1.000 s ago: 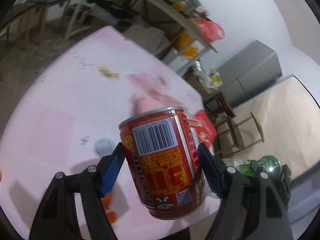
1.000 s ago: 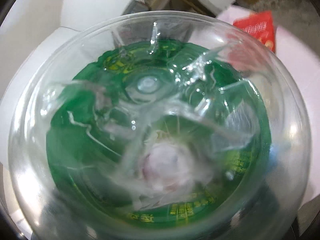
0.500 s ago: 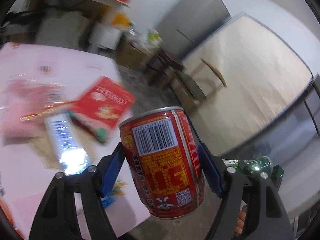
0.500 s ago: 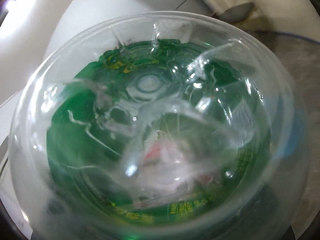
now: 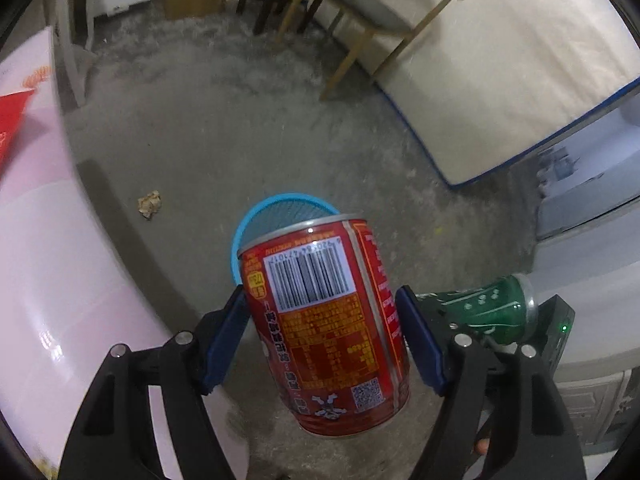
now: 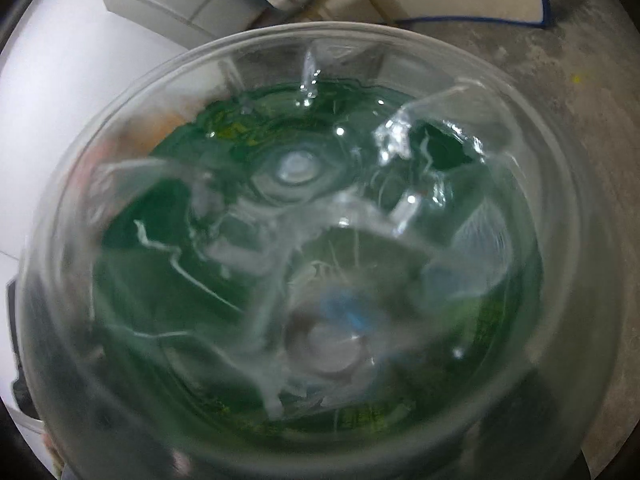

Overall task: Collect trash
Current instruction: 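Open both tools to drop the can and bottle into the basket, then move both tools back over the table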

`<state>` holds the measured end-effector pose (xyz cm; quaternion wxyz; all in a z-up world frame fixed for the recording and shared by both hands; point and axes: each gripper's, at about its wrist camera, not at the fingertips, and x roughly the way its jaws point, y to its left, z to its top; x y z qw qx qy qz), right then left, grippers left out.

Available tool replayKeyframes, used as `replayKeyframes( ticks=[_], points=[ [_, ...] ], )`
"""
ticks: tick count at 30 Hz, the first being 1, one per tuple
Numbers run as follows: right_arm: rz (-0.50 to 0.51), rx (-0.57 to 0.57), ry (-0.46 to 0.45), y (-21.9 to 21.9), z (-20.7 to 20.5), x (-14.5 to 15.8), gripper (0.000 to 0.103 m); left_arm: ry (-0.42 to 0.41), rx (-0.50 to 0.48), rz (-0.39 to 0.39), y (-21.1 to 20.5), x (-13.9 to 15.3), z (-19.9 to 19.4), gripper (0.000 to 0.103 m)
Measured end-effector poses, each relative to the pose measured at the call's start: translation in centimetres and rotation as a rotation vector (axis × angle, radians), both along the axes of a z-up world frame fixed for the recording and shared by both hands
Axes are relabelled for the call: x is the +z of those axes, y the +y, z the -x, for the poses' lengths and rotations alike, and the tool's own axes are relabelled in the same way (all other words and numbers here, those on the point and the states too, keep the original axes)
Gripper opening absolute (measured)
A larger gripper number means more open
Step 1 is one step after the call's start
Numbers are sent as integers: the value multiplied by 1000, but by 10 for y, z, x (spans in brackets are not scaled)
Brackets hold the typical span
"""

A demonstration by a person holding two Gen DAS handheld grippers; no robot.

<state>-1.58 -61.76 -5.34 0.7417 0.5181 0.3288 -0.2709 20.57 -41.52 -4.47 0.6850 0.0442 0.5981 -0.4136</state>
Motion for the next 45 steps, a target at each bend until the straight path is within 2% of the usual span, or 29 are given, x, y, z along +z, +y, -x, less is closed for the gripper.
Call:
replayKeyframes(
  ticks=[2,5,8,11,14,17,29,33,37,41,43,45],
  points=[
    [-35,5,11,-6,-8,-23,58,11,1,-21,-16,-14,-5,73],
    [-83,-6,51,-24,-24,-60,71,36,11,-20,-32,-27,-10,83],
    [-126,-37,97,-34,-20,-91,73,39,38,1,-29,-26,-10,83],
    [-129,-46,92,-33,-40,-95,73,43,32,28,-14,-20,-12,83],
    [-99,-25,102,16,-42,-81,73,25,32,51,0,-8,-13,83],
    [-59,-3,113,35,-37,-60,73,14,42,83,23,6,-13,83],
    [31,50,86,72,6,-34,73,-130,51,209,114,71,12,83],
    [88,109,62,95,1,-2,75,-200,41,271,156,93,32,84],
    [225,205,48,133,-17,44,84,-282,72,312,211,103,50,92],
    [403,329,78,185,-51,93,95,-361,165,279,275,105,61,97],
    [494,394,90,214,-71,116,95,-365,212,267,307,105,61,97],
    [568,467,64,247,-93,139,95,-362,267,251,338,103,61,97]
  ],
)
